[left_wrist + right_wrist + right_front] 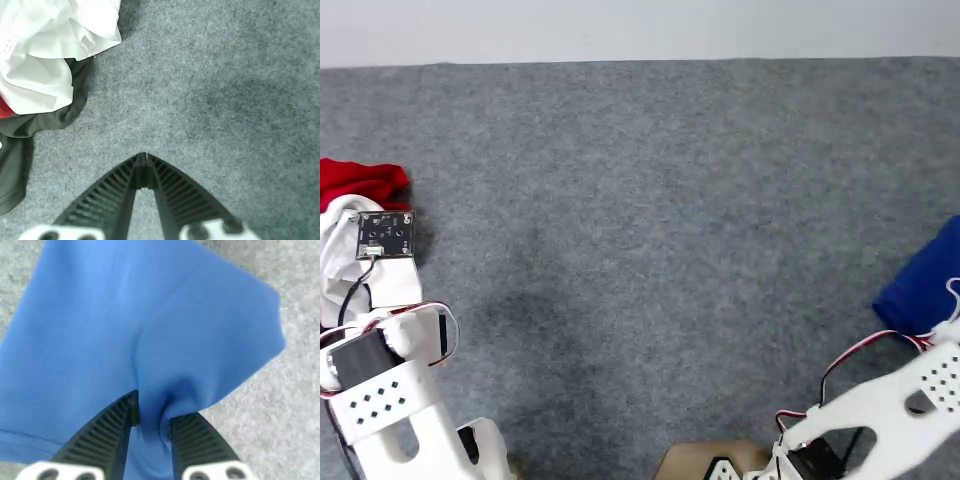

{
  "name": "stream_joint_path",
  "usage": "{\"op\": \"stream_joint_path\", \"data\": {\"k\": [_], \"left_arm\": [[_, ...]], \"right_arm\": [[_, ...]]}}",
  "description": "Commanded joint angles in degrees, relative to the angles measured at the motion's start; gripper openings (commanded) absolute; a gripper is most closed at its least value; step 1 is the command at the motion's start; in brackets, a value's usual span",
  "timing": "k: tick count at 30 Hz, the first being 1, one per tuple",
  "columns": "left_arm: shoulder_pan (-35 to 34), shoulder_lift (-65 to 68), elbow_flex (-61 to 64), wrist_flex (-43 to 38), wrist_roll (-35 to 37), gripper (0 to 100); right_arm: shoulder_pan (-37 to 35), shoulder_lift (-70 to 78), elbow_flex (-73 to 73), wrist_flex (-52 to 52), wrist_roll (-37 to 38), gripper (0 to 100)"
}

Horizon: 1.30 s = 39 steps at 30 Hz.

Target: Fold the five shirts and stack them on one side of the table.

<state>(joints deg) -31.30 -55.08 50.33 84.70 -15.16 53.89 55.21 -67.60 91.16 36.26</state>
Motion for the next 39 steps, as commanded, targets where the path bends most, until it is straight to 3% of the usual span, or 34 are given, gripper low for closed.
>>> {"op": "stream_joint_path", "data": {"k": [1, 6, 12, 15, 25, 32, 39], "left_arm": [[0.53, -0.18, -0.57, -0.88, -0.35, 1], [0.53, -0.18, -0.57, -0.88, -0.35, 1], [0.53, -0.18, -0.57, -0.88, -0.35, 1], [0.53, -0.18, -0.57, -0.88, -0.35, 1], [0.53, -0.18, -0.75, -0.97, -0.35, 1], [0.62, -0.18, -4.35, 0.70, -0.26, 1], [0.35, -0.18, -7.87, 2.46, -0.26, 1]], "right_arm": [[0.57, -0.22, -3.52, -3.21, 0.70, 0.9], [0.57, 0.22, -3.43, -6.11, 1.05, 2.0], [1.19, -0.92, -4.84, -2.68, 2.20, 25.5], [1.10, -1.89, -8.62, 0.31, 1.58, 28.6], [-2.24, -5.41, -23.03, 11.91, 0.88, 27.5], [-3.74, -11.74, -22.42, 12.00, 0.26, 0.1], [-5.23, -26.07, -3.87, 12.00, 0.35, 1.0]]}}
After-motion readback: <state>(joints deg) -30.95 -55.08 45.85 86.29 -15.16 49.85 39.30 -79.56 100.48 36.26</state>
